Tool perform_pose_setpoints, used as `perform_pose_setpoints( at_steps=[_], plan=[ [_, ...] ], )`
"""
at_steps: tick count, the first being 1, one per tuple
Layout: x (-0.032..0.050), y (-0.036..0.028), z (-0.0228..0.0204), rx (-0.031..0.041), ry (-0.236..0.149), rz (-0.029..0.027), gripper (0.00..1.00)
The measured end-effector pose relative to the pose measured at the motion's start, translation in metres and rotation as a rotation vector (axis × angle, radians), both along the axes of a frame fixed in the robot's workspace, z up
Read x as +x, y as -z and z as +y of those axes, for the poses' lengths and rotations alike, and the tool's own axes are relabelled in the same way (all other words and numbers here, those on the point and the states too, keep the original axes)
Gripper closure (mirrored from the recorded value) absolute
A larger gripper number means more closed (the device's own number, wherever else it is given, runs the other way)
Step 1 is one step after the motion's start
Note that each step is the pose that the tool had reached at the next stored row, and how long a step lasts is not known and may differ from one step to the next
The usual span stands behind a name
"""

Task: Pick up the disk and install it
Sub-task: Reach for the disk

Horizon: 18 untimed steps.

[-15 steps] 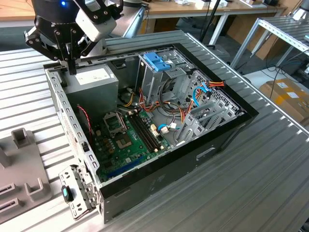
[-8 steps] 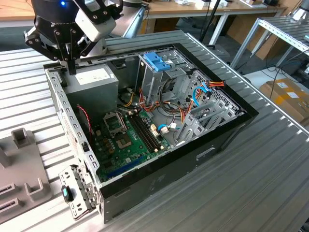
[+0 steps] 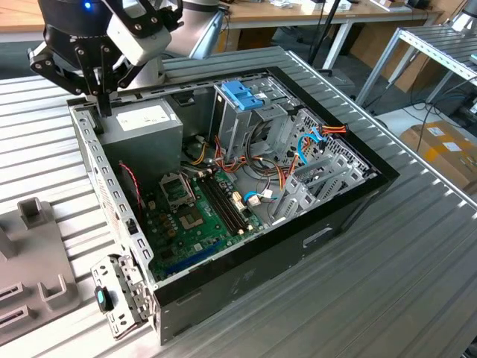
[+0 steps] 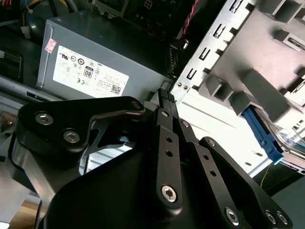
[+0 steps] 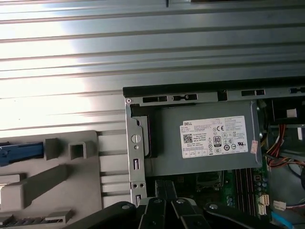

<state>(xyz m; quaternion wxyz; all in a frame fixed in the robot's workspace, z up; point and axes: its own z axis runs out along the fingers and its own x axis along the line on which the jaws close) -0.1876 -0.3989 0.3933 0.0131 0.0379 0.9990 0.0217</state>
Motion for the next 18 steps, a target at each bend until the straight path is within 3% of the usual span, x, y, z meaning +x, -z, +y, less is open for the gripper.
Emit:
perform_pose_setpoints(
  at_steps=[18],
  plan=[
    [-0.0427, 0.0, 0.0, -0.0001, 0.0, 0.0, 0.89]
  ],
)
